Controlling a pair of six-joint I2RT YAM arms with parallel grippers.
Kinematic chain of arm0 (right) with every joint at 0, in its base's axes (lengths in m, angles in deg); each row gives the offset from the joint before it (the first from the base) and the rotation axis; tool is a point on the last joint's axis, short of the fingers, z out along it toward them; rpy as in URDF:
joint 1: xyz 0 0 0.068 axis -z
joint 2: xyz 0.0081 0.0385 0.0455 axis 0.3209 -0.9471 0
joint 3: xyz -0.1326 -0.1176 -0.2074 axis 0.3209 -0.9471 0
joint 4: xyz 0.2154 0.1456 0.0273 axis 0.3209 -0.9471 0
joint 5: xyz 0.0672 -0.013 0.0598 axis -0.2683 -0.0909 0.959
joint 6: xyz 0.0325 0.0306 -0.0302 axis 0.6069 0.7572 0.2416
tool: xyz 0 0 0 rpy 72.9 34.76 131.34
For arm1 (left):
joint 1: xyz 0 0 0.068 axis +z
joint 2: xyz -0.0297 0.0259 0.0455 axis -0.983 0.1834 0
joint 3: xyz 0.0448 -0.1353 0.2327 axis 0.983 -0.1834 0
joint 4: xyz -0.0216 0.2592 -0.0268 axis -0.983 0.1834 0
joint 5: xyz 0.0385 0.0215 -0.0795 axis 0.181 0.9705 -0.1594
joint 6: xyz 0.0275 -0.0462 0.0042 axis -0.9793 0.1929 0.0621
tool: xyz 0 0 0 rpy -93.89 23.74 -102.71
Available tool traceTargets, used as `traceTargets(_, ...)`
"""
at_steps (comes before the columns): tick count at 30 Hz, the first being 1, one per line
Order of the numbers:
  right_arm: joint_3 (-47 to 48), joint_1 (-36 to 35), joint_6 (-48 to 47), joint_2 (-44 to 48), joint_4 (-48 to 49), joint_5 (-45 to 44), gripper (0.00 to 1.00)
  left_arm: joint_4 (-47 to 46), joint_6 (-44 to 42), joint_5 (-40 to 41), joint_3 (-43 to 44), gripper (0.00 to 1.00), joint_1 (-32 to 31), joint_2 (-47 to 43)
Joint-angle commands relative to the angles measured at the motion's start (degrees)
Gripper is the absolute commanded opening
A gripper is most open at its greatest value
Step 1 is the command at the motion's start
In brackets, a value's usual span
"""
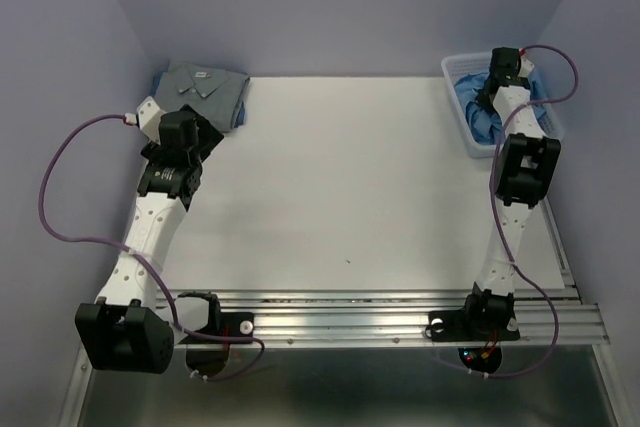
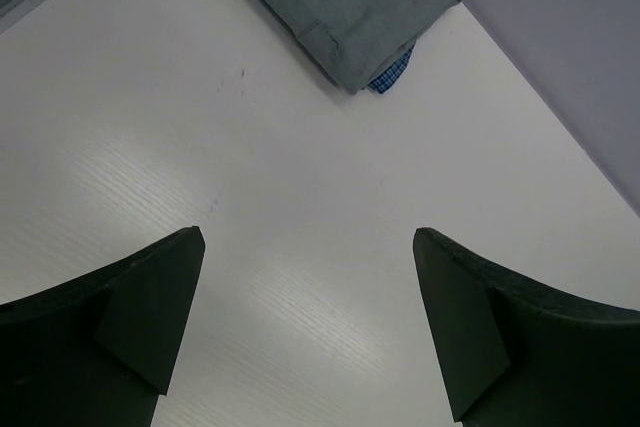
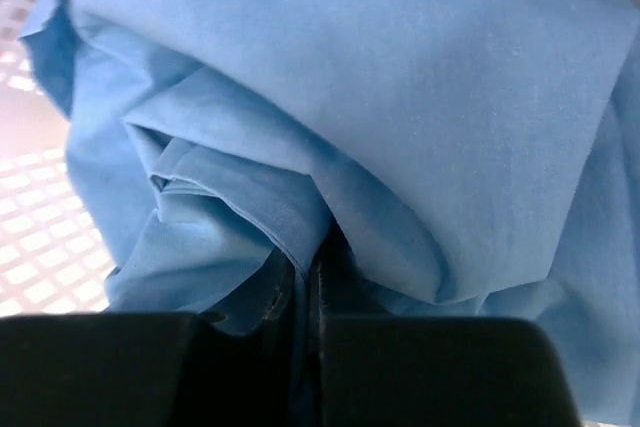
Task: Fold and stack the long sleeve shirts
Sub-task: Grab the shirt from the pile, then move the shirt to the center of the board
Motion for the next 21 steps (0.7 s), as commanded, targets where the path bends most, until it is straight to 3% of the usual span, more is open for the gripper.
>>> traceTargets(1,-2.4,0.0,-3.2,12.7,8.3,5.7,0.01,-1.1,-1.2,1.1,1.9,0.99,0.5,-1.2)
traceTargets(7,0.8,-2.6,-7.4,27.2,15.6,20.1,0.01,-3.0,-0.3,-0.6,-1.8,0.99,0.7,-4.1)
traceTargets(12,10.5,-11.3,-10.4,28.4,11.2,40.1,0.01,-3.6,0.1,-2.6,-3.6,0.99,0.7,-5.8)
traceTargets(13,11.2,-15.7,-11.0,28.6,11.5,47.4,0.01,-3.7,0.1,-2.8,-4.2,0.99,0.7,-6.3)
traceTargets(17,11.9,-27.0,-16.7,29.5,12.6,60.7,0.01,-2.5,0.1,-2.8,-4.3,0.99,0.7,-7.7)
traceTargets(21,8.9,-30.0,-16.5,30.6,15.8,69.4,0.06,-1.7,0.5,-2.4,-4.8,0.99,0.8,-9.5)
